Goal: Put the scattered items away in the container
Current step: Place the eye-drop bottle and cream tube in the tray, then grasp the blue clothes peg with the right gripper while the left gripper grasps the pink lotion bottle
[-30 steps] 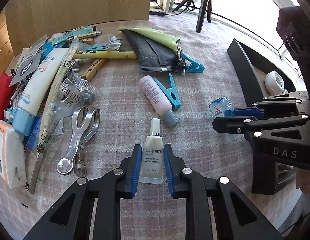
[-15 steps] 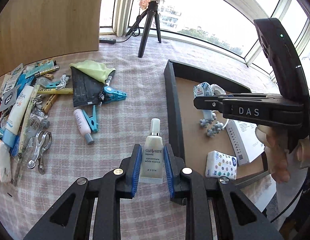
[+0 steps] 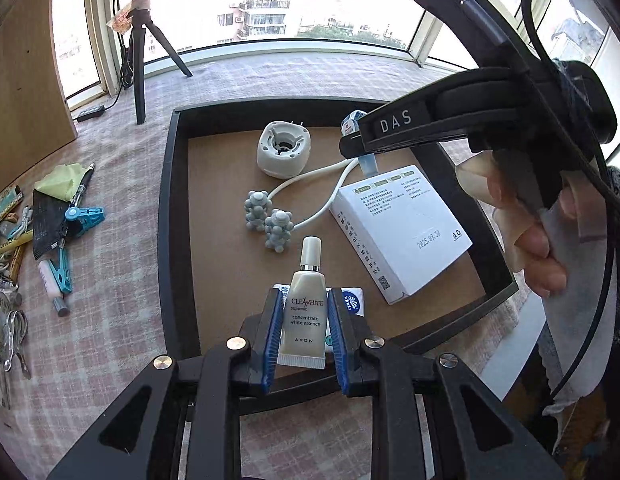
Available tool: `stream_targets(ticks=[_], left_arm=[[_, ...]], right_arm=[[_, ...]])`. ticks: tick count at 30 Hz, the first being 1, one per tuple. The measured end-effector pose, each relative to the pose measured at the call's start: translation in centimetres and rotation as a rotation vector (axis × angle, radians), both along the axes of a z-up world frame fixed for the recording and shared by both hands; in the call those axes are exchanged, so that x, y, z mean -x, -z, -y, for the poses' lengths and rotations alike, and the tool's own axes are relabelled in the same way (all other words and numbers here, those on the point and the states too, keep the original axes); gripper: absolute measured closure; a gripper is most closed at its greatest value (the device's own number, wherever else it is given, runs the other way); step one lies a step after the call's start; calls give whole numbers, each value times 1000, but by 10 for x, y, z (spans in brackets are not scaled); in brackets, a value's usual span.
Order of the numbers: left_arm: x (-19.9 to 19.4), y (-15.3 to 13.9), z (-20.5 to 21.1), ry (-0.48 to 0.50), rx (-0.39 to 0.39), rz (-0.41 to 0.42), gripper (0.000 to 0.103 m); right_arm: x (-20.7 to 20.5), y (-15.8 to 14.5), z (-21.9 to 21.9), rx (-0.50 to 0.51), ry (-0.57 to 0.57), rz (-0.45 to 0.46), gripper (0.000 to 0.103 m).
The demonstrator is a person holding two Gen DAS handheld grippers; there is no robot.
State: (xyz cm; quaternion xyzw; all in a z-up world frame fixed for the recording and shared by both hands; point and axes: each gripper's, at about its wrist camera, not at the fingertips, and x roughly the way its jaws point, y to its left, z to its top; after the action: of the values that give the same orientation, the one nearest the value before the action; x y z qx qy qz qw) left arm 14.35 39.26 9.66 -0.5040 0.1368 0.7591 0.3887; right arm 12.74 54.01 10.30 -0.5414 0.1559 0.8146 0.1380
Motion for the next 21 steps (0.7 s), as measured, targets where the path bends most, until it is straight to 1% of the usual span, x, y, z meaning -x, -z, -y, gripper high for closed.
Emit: stream_targets(ticks=[1, 2, 3, 4, 5, 6, 10, 11, 13, 15, 17, 19, 21], left_arm=[[-2, 3, -3, 8, 11, 11, 80], [-3, 5, -6, 13, 32, 21, 69], [-4, 6, -6, 12, 42, 20, 56], [-3, 5, -5, 5, 42, 10, 54], [-1, 4, -2, -8, 41, 3, 54], [2, 2, 2, -22, 37, 0, 54], [20, -5, 23, -111, 14, -16, 54], [25, -5, 30, -134, 11, -21, 54], [35, -4, 46, -189, 14, -32, 54], [48, 2, 65, -249, 19, -9, 55], [64, 9, 84, -316, 32, 12, 56], [77, 16, 104, -378, 43, 21, 57], [90, 22, 124, -444, 60, 28, 58]], right_arm=[[-1, 3, -3, -2, 14, 8, 84], [-2, 4, -6, -5, 27, 9, 83], [-2, 5, -8, -9, 38, 14, 77], [-2, 4, -10, -10, 45, 16, 73], [-2, 2, -10, -7, 46, 6, 67], [-2, 0, -10, -2, 45, -8, 65], [5, -11, -2, -10, 8, -37, 59], [9, -12, 2, -10, -11, -42, 57], [16, -13, 13, 1, -50, -56, 56], [23, -15, 25, 11, -97, -91, 56], [34, -16, 42, 4, -173, -115, 55], [44, -14, 60, -30, -237, -112, 54], [56, -11, 74, -40, -289, -104, 54]])
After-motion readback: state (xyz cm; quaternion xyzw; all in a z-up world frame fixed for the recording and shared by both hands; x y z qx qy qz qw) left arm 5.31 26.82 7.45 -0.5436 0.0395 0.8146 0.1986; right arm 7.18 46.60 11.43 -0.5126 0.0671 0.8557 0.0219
